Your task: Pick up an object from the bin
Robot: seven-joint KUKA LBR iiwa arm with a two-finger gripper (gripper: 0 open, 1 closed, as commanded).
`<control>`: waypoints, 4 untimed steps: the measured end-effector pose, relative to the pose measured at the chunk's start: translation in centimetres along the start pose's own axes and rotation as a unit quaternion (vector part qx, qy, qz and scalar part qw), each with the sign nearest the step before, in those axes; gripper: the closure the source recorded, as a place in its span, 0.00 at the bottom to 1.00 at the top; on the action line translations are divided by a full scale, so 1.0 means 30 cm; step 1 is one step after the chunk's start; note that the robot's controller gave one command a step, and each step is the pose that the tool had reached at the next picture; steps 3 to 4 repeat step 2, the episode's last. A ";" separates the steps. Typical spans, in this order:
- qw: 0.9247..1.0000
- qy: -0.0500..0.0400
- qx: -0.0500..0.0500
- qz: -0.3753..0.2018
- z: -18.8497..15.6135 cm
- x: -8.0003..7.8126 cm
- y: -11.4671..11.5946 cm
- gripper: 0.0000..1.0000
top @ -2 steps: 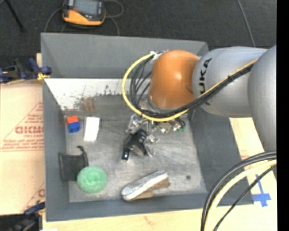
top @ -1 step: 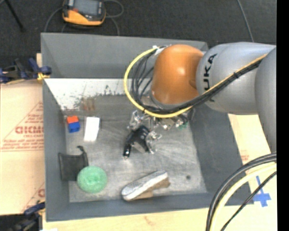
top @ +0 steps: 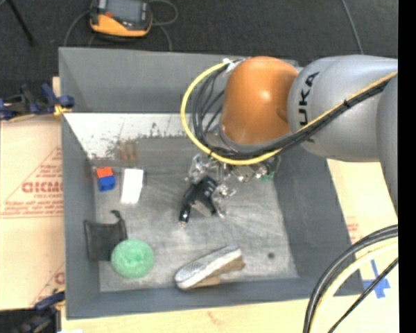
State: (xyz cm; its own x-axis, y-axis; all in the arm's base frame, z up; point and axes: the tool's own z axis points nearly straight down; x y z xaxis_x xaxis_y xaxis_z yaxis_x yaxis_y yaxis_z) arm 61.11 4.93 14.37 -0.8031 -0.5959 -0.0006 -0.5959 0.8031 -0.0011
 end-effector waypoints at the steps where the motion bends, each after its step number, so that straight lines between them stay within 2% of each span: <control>1: 1.000 0.000 0.000 0.001 -0.055 0.000 -0.001 1.00; 2: 1.000 -0.001 0.001 0.001 -0.107 -0.001 -0.002 1.00; 4: 1.000 -0.001 0.001 0.001 -0.107 -0.001 -0.002 1.00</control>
Offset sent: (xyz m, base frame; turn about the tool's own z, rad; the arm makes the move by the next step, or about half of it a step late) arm -0.0001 0.0000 0.0326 0.0000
